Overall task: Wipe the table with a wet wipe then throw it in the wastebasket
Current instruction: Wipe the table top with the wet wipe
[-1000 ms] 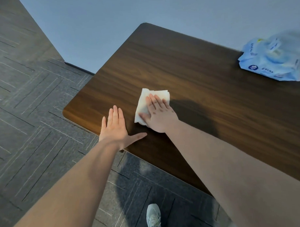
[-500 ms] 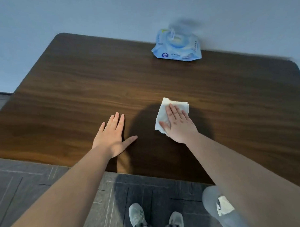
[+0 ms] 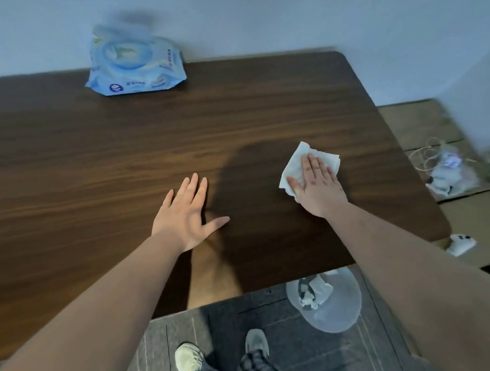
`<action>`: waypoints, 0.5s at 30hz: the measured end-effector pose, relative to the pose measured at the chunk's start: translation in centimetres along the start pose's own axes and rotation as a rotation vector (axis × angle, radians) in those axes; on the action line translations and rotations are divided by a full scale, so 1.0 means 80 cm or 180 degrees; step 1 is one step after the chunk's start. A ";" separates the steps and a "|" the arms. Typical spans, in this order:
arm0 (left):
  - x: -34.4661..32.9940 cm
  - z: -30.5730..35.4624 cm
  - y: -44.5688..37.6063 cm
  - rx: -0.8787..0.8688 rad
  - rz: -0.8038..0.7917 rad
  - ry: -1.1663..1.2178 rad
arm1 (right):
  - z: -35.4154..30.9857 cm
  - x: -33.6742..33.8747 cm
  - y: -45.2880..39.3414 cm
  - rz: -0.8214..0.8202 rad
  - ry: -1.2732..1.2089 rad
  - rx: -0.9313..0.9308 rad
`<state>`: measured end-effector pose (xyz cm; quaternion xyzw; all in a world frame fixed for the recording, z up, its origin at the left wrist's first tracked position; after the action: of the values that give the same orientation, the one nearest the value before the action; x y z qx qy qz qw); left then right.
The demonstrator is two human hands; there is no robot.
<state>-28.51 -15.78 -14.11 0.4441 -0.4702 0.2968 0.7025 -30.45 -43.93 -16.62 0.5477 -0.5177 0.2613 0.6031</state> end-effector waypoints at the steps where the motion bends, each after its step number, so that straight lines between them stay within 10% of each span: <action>1: -0.002 0.013 -0.008 -0.0016 -0.0047 -0.0041 | 0.021 0.005 -0.002 0.0008 -0.0036 -0.0092; 15: -0.025 0.037 -0.028 0.0194 -0.0307 -0.0444 | 0.169 0.031 0.006 0.0210 -0.0317 -0.0673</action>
<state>-28.58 -19.42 -16.23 0.5070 -0.4868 0.2451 0.6678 -34.61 -57.04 -16.02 0.4761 -0.5894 0.1974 0.6221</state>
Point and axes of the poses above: each hand's wrist, its own y-axis away from the middle knuckle, its own x-axis out of the back of the hand, z = x × y, the point moved 9 cm from there along -y, towards the middle knuckle, and after that the axes turned 4 degrees about -y, right-handed, at the moved point
